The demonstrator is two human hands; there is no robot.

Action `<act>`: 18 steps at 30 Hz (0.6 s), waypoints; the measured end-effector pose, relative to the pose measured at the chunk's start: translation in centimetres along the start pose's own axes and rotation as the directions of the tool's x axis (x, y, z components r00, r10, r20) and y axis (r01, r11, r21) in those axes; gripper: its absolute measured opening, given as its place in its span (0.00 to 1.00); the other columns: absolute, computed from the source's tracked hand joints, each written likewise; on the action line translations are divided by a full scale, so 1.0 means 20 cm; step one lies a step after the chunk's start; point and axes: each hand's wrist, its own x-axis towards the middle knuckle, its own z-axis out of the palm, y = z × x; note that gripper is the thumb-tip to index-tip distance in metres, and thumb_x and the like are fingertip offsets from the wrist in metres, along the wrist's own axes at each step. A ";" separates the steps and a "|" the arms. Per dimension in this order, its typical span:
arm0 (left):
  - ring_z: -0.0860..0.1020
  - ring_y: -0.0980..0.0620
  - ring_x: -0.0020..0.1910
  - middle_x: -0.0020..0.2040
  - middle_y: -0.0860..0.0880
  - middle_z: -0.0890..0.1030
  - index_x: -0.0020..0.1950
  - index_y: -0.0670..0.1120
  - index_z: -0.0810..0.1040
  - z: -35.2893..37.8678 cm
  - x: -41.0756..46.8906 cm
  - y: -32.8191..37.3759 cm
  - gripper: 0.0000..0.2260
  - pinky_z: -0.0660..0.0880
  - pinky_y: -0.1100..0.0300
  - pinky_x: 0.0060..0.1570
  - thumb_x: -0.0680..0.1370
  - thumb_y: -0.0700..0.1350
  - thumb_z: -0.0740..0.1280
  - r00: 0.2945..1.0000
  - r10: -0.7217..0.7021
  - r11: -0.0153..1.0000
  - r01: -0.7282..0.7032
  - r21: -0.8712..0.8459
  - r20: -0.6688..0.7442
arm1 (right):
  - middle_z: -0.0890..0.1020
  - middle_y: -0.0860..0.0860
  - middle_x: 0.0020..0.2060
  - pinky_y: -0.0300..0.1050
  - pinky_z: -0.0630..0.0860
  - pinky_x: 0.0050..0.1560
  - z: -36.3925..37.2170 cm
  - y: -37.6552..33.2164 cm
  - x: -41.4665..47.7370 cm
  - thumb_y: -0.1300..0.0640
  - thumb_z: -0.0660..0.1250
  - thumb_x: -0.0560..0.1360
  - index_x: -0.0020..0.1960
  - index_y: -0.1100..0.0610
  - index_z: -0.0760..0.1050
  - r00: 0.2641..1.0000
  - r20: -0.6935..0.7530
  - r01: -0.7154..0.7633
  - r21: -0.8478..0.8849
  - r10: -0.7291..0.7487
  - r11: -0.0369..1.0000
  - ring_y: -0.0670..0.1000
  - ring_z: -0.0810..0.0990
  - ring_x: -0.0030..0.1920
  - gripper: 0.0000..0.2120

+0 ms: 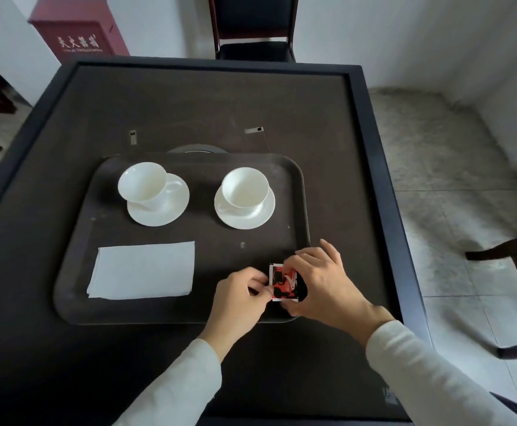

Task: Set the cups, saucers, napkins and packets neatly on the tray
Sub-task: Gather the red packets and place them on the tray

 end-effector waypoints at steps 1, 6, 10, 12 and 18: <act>0.82 0.64 0.40 0.41 0.61 0.83 0.54 0.53 0.83 0.01 0.00 0.00 0.07 0.74 0.77 0.35 0.77 0.47 0.74 1.000 -0.001 1.000 0.001 0.003 -0.003 | 0.83 0.45 0.53 0.66 0.55 0.76 0.00 0.00 0.00 0.40 0.76 0.62 0.57 0.51 0.78 1.000 0.002 -0.007 -0.003 0.007 1.000 0.53 0.75 0.66 0.28; 0.80 0.71 0.38 0.39 0.62 0.81 0.55 0.54 0.82 0.01 0.01 0.00 0.08 0.73 0.78 0.35 0.77 0.47 0.75 1.000 -0.004 1.000 0.004 0.000 -0.022 | 0.81 0.44 0.59 0.66 0.50 0.77 0.00 0.00 -0.01 0.38 0.75 0.64 0.62 0.49 0.77 1.000 0.023 -0.013 0.014 0.013 1.000 0.53 0.72 0.70 0.30; 0.81 0.69 0.38 0.40 0.61 0.83 0.56 0.53 0.83 0.03 0.01 -0.01 0.09 0.76 0.76 0.36 0.77 0.47 0.75 1.000 0.000 1.000 0.000 -0.007 -0.022 | 0.81 0.44 0.61 0.66 0.49 0.78 -0.02 0.00 -0.01 0.38 0.74 0.65 0.62 0.49 0.77 0.999 0.030 -0.011 0.012 0.011 1.000 0.52 0.71 0.70 0.29; 0.84 0.64 0.38 0.41 0.59 0.84 0.57 0.52 0.83 0.03 0.01 -0.01 0.09 0.81 0.69 0.40 0.77 0.46 0.74 1.000 -0.006 1.000 0.006 -0.028 -0.019 | 0.81 0.46 0.61 0.66 0.50 0.78 -0.02 -0.01 -0.02 0.40 0.75 0.65 0.61 0.50 0.79 1.000 0.022 -0.006 0.008 0.006 1.000 0.53 0.73 0.69 0.28; 0.85 0.60 0.37 0.42 0.56 0.86 0.57 0.51 0.84 0.03 0.02 -0.01 0.09 0.84 0.60 0.42 0.77 0.45 0.74 0.999 0.019 0.999 -0.020 -0.042 -0.029 | 0.83 0.44 0.57 0.65 0.48 0.78 -0.03 -0.02 0.00 0.40 0.75 0.66 0.60 0.50 0.79 0.999 0.025 -0.025 -0.013 0.025 1.000 0.52 0.73 0.69 0.25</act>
